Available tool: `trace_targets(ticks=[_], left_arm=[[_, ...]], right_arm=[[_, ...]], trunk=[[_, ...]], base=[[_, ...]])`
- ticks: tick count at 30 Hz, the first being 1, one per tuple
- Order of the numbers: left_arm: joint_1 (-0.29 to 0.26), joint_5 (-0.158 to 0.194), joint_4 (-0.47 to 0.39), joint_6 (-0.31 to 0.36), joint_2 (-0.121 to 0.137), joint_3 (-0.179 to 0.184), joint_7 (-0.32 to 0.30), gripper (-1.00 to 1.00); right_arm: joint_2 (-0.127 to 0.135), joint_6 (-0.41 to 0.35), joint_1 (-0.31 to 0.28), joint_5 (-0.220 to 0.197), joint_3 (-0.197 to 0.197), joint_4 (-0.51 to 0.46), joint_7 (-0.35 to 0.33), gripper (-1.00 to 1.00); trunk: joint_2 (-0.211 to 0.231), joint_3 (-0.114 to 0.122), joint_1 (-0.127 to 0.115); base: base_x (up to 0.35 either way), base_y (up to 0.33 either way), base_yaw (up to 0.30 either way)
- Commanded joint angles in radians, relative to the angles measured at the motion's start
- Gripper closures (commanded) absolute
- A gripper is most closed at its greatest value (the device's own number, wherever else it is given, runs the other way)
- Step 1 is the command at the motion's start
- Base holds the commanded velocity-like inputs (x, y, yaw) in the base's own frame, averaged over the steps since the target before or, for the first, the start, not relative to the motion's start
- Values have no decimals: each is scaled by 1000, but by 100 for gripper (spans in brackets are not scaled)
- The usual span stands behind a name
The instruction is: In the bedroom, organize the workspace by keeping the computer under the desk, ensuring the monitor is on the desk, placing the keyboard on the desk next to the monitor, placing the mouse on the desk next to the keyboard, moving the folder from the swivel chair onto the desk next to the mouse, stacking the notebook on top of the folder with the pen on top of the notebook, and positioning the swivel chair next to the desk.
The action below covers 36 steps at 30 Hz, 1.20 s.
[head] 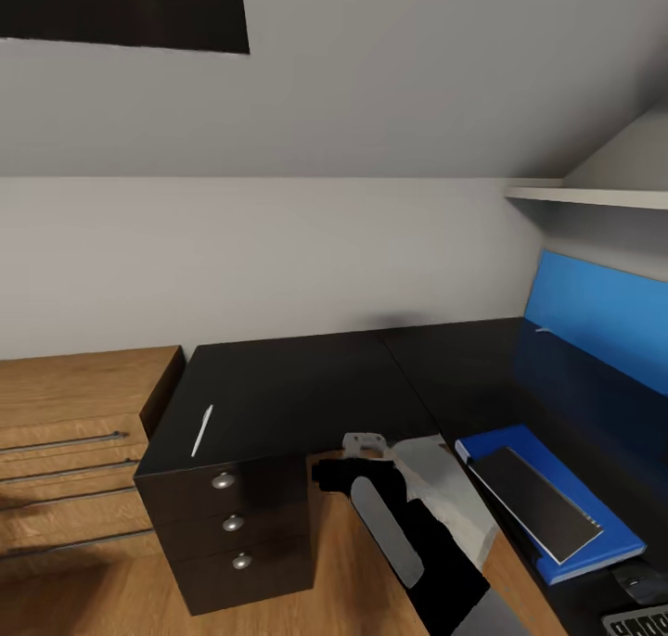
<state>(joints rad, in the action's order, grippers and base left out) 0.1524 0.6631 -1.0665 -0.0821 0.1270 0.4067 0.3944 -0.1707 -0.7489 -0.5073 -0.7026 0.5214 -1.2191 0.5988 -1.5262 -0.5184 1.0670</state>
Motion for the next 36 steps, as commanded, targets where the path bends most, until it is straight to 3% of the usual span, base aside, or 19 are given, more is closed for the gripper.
trace_targets(ticks=[1, 6, 7, 12, 30, 36], left_arm=[[-1, 10, -1, -7, 2, 5, 6, -100], [-1, 11, -1, -7, 2, 4, 6, -100], [-1, 12, -1, -7, 2, 4, 6, -100], [-1, 12, -1, -7, 2, 4, 6, -100], [-1, 13, -1, -7, 2, 3, 6, -100], [-1, 13, -1, -8, 2, 3, 5, -100]], right_arm=[[0, 13, -1, -6, 22, -1, 19, -100], [0, 47, -1, 0, 85, 5, 33, -100], [0, 56, 0, 10, 139, 8, 37, -100], [-1, 59, 0, 21, 173, 10, 39, -100], [-1, 63, 0, 23, 180, 12, 39, -100], [-1, 64, 0, 26, 181, 12, 43, -100]], trunk=[[-1, -2, 0], [-1, -6, 0], [-1, -7, 0], [-1, -13, 0], [-1, -35, 0], [-1, -42, 0]], base=[[0, 0, 255], [0, 0, 239], [0, 0, 199], [0, 0, 191], [1, 1, 182], [170, 157, 174]])
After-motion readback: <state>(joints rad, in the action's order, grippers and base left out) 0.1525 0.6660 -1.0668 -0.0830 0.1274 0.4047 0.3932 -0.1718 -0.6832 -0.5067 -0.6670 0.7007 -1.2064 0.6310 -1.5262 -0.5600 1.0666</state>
